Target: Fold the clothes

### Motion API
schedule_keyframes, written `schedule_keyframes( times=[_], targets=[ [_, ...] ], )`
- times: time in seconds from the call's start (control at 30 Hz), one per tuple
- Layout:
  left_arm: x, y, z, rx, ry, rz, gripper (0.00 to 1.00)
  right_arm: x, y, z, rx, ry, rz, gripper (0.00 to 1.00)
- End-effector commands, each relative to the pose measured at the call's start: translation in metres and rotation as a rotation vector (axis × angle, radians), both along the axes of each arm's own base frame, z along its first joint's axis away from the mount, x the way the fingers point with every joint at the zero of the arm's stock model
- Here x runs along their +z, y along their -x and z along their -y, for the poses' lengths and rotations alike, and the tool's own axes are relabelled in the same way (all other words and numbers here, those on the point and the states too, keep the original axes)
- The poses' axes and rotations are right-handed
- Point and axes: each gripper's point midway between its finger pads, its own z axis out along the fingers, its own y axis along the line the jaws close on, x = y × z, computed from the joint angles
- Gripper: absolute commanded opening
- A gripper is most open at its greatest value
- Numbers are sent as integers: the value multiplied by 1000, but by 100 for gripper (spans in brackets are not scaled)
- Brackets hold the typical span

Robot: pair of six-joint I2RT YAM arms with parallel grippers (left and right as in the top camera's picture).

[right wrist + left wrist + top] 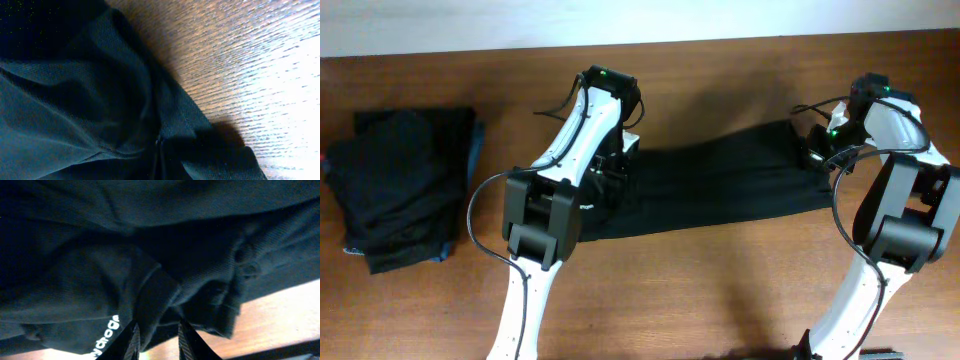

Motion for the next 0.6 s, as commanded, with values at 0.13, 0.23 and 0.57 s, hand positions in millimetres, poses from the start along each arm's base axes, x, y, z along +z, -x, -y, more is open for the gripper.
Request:
schedule_keyframes(
  times=[0.13,0.23,0.57],
  targets=[
    [-22,12,2,16,29,-63,26,5,2,3,3,22,3,4],
    [-36,18,0,16,20,-84,26,5,2,3,3,22,3,4],
    [-26,12,0,1,25,-49,23,5,2,3,3,22,4,4]
  ],
)
